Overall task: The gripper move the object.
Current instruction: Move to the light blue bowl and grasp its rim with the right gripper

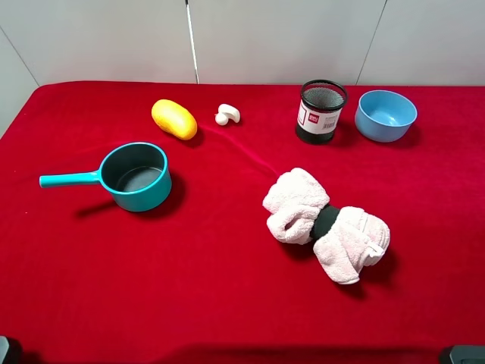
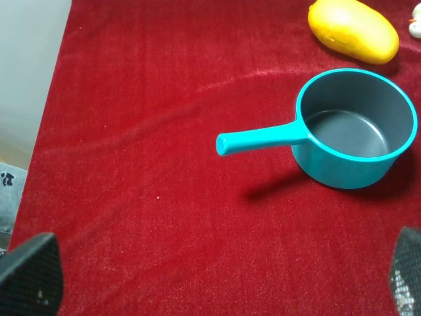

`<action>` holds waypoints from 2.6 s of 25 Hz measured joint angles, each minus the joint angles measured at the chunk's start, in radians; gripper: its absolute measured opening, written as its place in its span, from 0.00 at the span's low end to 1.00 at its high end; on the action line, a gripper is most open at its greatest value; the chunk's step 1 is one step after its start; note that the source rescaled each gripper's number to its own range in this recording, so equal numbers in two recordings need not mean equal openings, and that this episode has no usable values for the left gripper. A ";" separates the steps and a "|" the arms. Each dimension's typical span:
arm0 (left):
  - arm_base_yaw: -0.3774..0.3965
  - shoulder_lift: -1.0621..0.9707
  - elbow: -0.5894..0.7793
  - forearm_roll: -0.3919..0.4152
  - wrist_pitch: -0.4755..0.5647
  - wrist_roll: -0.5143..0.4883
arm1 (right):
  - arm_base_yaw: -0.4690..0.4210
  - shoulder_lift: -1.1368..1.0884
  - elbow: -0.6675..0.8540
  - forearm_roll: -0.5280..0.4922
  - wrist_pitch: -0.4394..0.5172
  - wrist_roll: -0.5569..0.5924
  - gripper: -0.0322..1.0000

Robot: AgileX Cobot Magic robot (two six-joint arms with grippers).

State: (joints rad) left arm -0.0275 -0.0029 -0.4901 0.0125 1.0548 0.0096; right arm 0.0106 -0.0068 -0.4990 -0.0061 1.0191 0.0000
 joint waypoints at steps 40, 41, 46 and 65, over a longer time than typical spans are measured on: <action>0.000 0.000 0.000 0.004 0.000 0.000 | 0.000 0.784 -0.228 0.006 -0.133 0.058 1.00; 0.000 0.000 0.000 0.004 0.000 0.000 | 0.000 0.819 -0.249 0.006 -0.132 0.059 1.00; 0.000 0.000 0.000 0.004 0.000 0.000 | 0.000 0.977 -0.347 0.044 -0.132 0.067 1.00; 0.000 0.000 0.000 0.004 0.000 0.000 | 0.000 1.478 -0.781 0.063 -0.086 0.093 1.00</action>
State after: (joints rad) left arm -0.0275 -0.0029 -0.4901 0.0164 1.0548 0.0096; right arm 0.0106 1.4711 -1.2799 0.0569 0.9330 0.0925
